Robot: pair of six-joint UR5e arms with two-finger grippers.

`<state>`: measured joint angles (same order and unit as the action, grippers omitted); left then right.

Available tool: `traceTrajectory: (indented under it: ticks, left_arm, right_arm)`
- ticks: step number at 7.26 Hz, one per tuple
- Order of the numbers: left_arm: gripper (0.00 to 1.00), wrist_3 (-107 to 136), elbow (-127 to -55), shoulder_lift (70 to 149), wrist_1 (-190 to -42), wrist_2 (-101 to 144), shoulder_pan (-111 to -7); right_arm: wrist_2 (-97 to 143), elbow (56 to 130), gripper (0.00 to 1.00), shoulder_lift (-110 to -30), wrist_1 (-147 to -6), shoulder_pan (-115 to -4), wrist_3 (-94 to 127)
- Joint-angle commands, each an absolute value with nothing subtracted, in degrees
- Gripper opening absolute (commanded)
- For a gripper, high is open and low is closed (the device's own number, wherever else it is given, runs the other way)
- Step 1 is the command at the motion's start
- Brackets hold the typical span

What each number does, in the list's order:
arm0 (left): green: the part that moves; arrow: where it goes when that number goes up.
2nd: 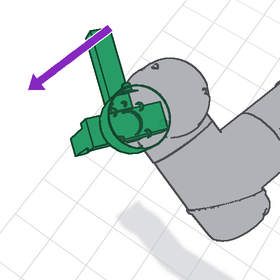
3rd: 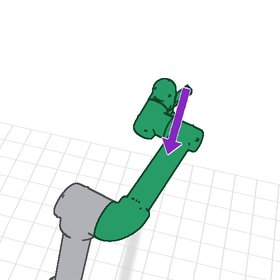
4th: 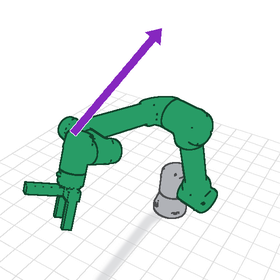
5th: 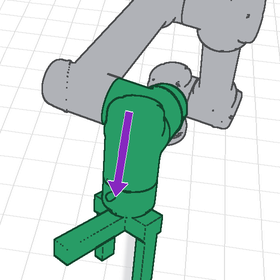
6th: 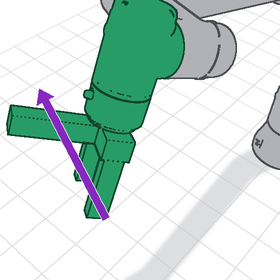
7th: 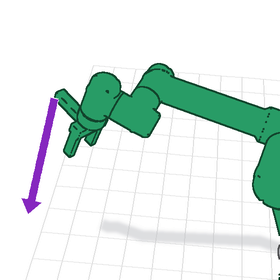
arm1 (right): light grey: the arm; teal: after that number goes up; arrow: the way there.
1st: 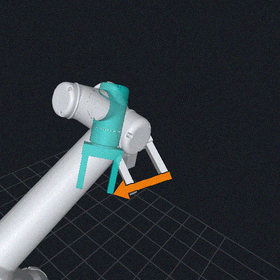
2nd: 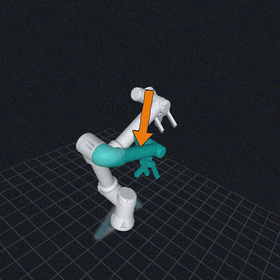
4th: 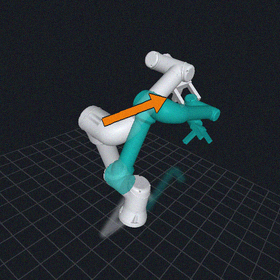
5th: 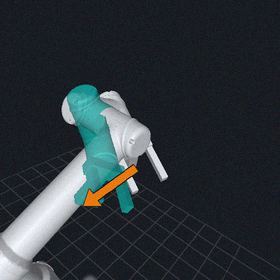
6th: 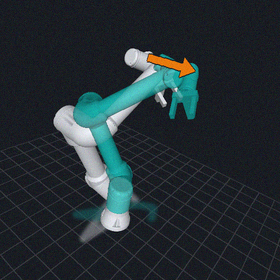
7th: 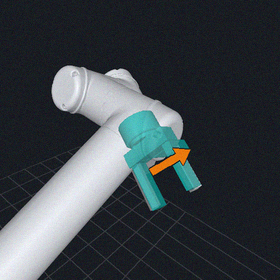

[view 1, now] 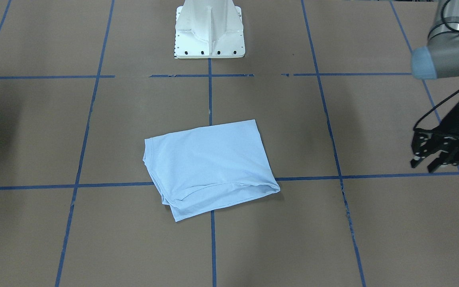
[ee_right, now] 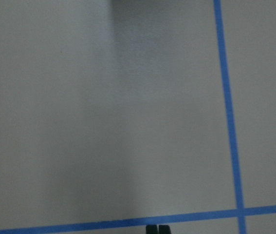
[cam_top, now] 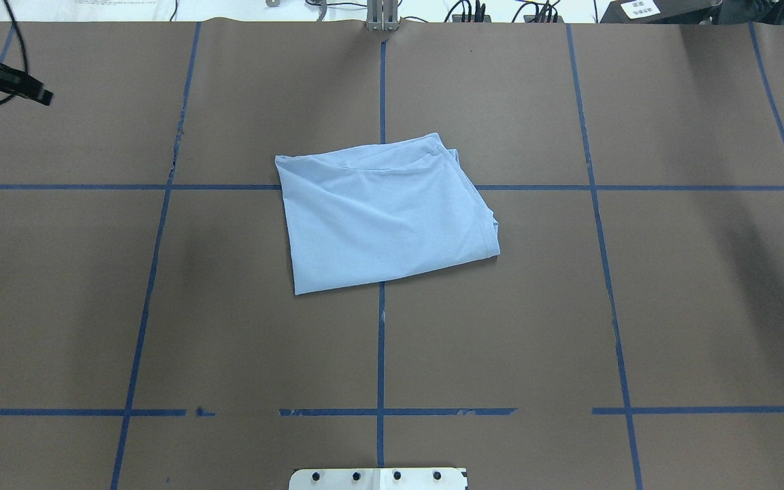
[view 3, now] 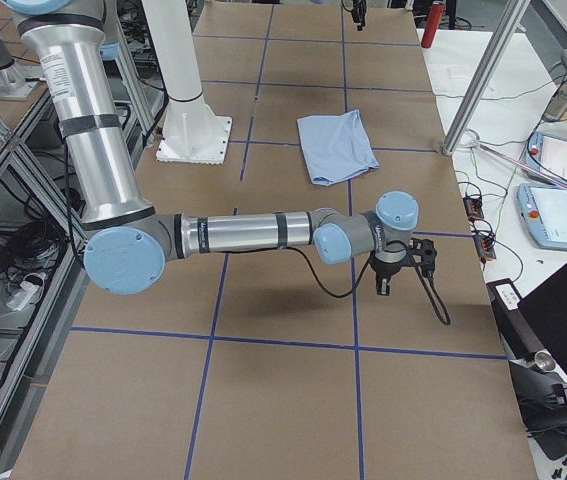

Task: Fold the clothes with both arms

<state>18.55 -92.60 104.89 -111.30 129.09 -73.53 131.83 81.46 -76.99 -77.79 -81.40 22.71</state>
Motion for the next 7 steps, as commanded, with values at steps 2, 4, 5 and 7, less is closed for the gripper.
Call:
traceTrajectory:
  ticks: [2,4,5,7]
  left_arm:
    - [1.00,5.80,-92.20,100.65,-97.39,132.63,-83.58]
    - [1.00,-7.66,-88.53,97.58,-96.85,132.54,-87.08]
    - [1.00,-8.08,-88.59,96.51,-96.77,132.89,-87.27]
    - [1.00,-7.74,-89.64,93.25,-98.87,132.80,-87.19]
  right_arm:
    - [132.54,90.77,1.00,-86.18,-88.15,-86.84,10.81]
    - [132.54,94.74,1.00,-89.38,-89.81,-86.84,10.90]
    - [131.76,97.10,1.00,-88.86,-94.70,-86.05,10.90]
    - [130.60,98.44,1.00,-91.22,-95.28,-85.96,10.29]
